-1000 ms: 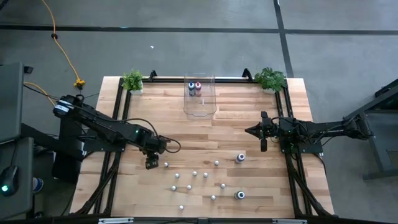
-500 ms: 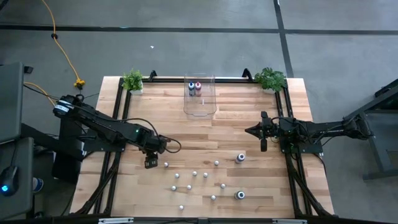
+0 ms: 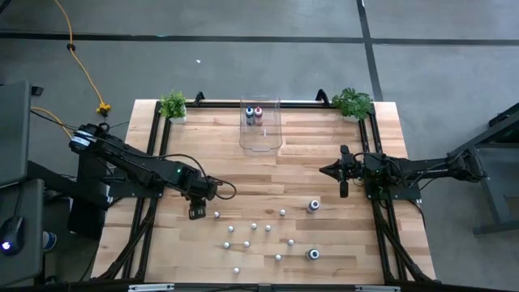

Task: Pick & Place food coloring
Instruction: Put the small black food coloring into the transparent bin

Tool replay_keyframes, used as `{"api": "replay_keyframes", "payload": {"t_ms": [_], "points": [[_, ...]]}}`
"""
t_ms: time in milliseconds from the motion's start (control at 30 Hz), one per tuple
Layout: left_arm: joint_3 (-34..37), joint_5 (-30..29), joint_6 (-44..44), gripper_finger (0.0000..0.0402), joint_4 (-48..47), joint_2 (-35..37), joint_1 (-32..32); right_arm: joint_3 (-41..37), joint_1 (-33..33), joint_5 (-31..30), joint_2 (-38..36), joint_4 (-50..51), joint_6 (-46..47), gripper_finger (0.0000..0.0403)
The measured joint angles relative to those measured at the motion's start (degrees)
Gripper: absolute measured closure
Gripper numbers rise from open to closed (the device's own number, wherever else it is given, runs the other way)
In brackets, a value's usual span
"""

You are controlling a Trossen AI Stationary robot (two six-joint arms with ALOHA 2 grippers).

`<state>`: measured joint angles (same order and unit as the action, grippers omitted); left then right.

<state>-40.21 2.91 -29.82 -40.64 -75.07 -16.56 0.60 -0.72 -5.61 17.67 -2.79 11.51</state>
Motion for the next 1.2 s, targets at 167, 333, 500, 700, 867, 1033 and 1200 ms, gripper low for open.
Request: {"api": "replay_keyframes", "payload": {"t_ms": [167,333,500,700,867,1033,1200], "points": [[0.0,1.3,0.0,0.0268,0.0,0.0,0.0,0.0,0.0,0.0,0.0,0.0,0.0,0.0402],[0.0,1.3,0.0,0.0275,0.0,0.0,0.0,0.0,0.0,0.0,0.0,0.0,0.0,0.0402],[0.0,1.1,0.0,0.0275,0.0,0.0,0.0,0.0,0.0,0.0,0.0,0.0,0.0,0.0402],[0.9,1.0,-0.1,0.0275,0.1,0.0,0.0,0.0,0.0,0.0,0.0,0.0,0.0,0.0402],[2.4,1.0,-0.7,0.0275,0.1,0.0,0.0,0.0,0.0,0.0,0.0,0.0,0.0,0.0402],[2.4,1.1,-0.8,0.0275,1.2,0.0,0.0,0.0,0.0,0.0,0.0,0.0,0.0,0.0402],[2.4,1.4,-0.8,0.0275,1.8,0.0,0.0,0.0,0.0,0.0,0.0,0.0,0.0,0.0402]]}}
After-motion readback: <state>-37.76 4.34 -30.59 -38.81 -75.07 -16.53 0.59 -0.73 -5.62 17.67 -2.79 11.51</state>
